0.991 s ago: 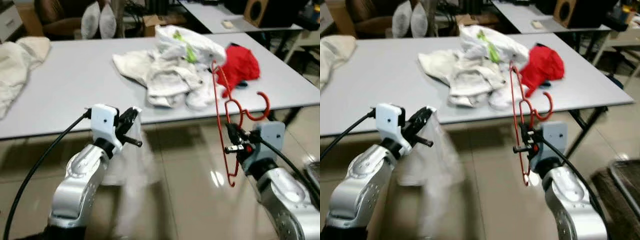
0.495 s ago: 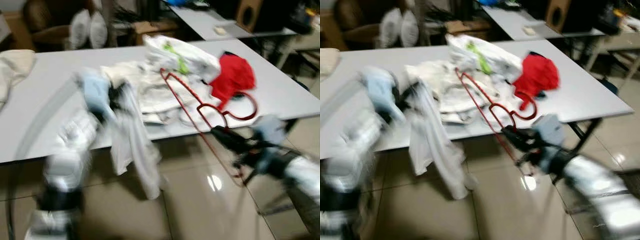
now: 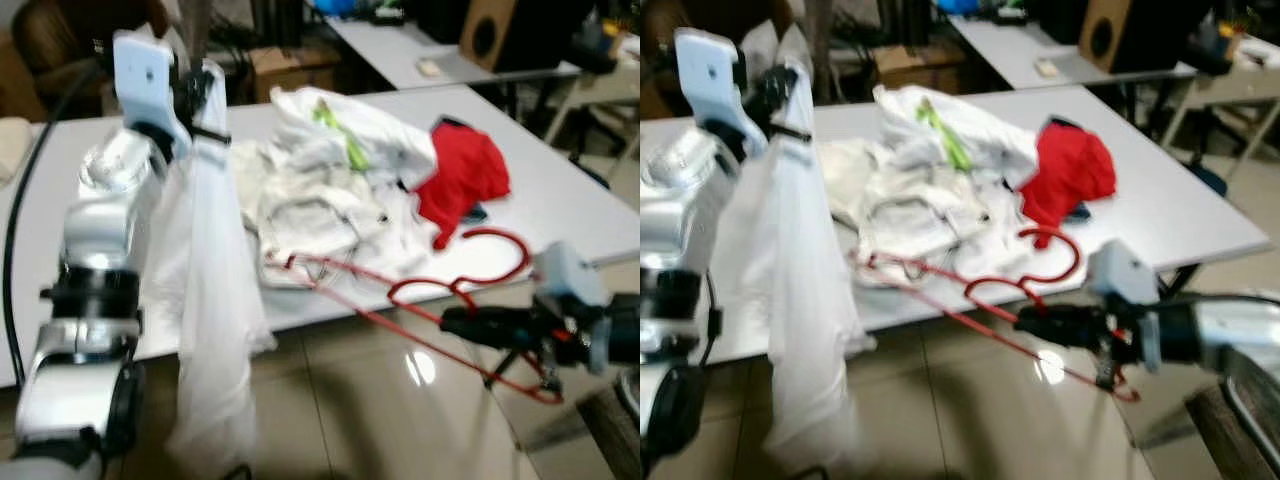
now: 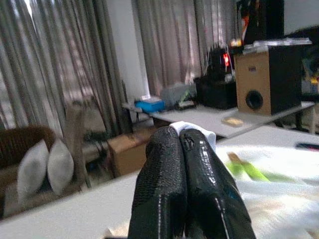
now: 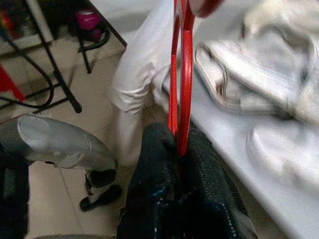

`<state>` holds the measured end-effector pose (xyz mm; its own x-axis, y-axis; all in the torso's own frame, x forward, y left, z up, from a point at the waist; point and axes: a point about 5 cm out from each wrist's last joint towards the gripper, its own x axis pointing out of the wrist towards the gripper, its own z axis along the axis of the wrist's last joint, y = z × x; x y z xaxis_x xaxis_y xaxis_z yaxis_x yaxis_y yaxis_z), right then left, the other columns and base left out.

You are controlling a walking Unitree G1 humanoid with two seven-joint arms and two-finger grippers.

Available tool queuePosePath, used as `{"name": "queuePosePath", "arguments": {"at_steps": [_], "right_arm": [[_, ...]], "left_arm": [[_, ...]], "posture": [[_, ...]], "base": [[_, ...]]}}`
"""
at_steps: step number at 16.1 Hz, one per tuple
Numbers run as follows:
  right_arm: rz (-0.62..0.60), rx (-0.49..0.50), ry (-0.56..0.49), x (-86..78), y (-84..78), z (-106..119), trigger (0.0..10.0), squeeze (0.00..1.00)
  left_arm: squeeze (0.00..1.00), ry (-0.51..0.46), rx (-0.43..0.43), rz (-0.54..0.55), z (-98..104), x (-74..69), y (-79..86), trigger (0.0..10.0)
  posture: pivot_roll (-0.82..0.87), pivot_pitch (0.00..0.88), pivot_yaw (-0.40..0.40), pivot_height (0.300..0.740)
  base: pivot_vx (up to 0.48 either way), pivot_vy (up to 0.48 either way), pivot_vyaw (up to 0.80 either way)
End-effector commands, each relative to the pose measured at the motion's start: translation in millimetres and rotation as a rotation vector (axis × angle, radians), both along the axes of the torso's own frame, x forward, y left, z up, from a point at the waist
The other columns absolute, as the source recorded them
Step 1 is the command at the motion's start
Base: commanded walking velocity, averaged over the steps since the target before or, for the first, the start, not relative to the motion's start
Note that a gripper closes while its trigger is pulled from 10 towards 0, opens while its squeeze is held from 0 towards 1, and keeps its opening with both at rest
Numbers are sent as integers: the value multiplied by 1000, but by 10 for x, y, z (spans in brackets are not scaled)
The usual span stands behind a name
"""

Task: Hang hanger

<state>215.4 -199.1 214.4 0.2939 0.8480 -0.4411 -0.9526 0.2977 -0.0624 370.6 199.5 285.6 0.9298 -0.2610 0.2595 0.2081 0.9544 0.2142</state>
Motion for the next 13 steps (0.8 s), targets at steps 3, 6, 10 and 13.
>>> {"name": "queuePosePath", "arguments": {"at_steps": [3, 6, 10, 13], "right_arm": [[73, 1, -85, 300, 214, 3, 10000, 0], [215, 46, -67, 452, 401, 57, 10000, 0], [301, 20, -61, 706, 556, 6, 10000, 0], [293, 53, -112, 942, 751, 13, 10000, 0]], "left_arm": [[0, -85, -19, -77, 324, -85, 22, 10000], [0, -110, -2, -88, 414, -144, 70, 10000], [0, -111, -1, -132, 449, -231, 88, 10000], [0, -117, -10, -263, 491, -323, -15, 10000]], "posture": [[-128, 0, -4, 740], [-93, 0, -38, 740], [-72, 0, -51, 740], [-65, 0, -46, 740]], "base": [[400, 0, 0], [399, 0, 0], [401, 0, 0], [133, 0, 0]]}}
